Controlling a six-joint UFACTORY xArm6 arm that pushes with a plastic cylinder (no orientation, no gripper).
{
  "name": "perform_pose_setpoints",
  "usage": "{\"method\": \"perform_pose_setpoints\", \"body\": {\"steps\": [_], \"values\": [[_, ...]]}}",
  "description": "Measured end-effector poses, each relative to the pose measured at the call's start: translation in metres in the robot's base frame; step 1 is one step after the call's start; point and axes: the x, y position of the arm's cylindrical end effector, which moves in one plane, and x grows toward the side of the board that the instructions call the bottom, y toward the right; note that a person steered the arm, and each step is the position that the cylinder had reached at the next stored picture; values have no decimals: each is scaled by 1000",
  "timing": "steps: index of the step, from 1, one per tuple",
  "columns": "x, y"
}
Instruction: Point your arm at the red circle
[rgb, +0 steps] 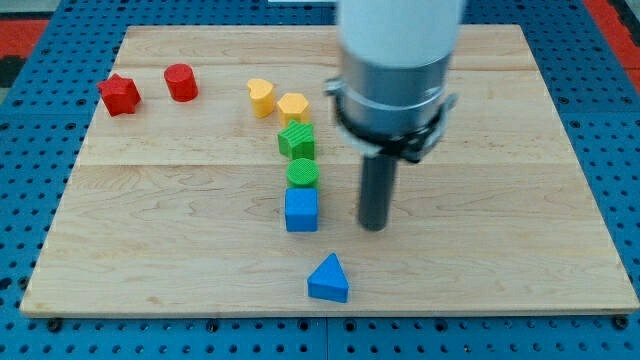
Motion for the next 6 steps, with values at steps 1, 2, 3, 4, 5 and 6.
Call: {"method": "perform_pose_setpoints", "body": {"steps": [1,2,3,4,5,6], "values": [[-60,18],[-125,1],[-179,-69],[-218,-151],[-258,-234],[-263,-286]]}}
